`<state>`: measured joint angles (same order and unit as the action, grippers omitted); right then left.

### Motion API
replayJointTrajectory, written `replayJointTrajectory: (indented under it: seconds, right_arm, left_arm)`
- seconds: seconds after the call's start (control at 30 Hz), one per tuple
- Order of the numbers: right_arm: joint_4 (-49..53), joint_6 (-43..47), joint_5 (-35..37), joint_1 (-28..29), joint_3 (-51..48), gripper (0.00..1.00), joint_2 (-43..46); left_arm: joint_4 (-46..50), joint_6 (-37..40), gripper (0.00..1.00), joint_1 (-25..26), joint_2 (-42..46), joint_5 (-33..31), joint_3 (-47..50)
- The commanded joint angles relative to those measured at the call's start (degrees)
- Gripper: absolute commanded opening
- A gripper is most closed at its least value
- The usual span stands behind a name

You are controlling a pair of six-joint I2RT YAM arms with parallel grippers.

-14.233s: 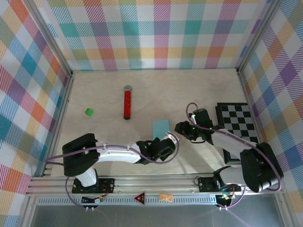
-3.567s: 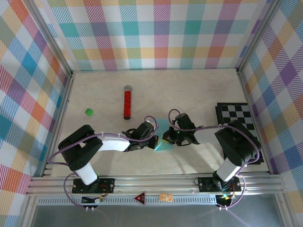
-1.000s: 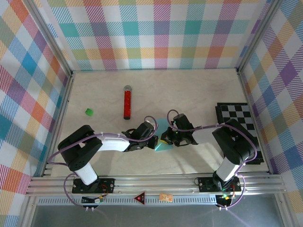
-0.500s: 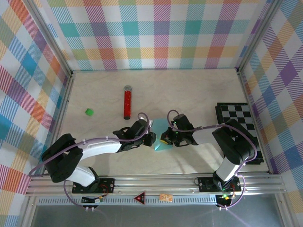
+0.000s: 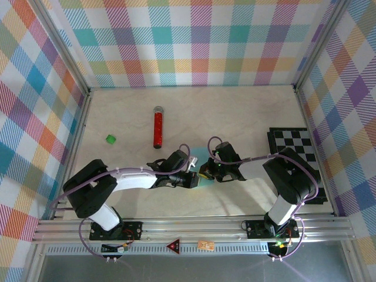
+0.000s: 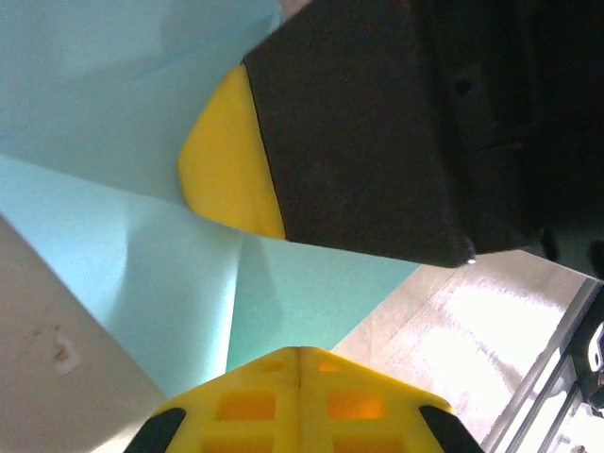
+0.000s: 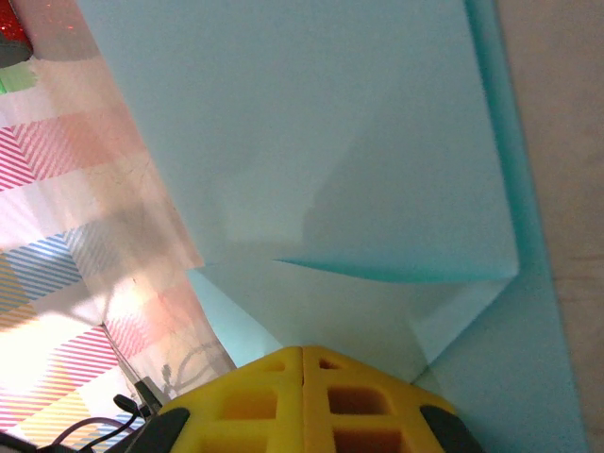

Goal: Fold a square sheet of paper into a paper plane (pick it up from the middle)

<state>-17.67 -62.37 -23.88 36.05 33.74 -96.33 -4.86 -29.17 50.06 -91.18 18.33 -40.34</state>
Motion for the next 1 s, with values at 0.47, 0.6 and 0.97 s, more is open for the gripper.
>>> replayJointTrajectory:
  seconds: [0.47,0.6,0.97]
  right_arm:
    - [6.95,0.85,4.63,0.02,-1.97,0.0,-2.16]
    - [7.1,1.05,4.63,-0.01,-2.0,0.0,-2.1]
    - [7.39,1.46,4.72,-0.35,-2.1,0.0,-2.15]
  left_arm:
    - [-5.78,-3.89,0.05,-3.36,-5.68,7.73,-1.98]
    - [-5.33,-4.05,0.05,-3.45,-6.63,7.38,-1.76]
    - [-4.98,-4.84,0.05,-3.4,-6.32,7.86,0.73]
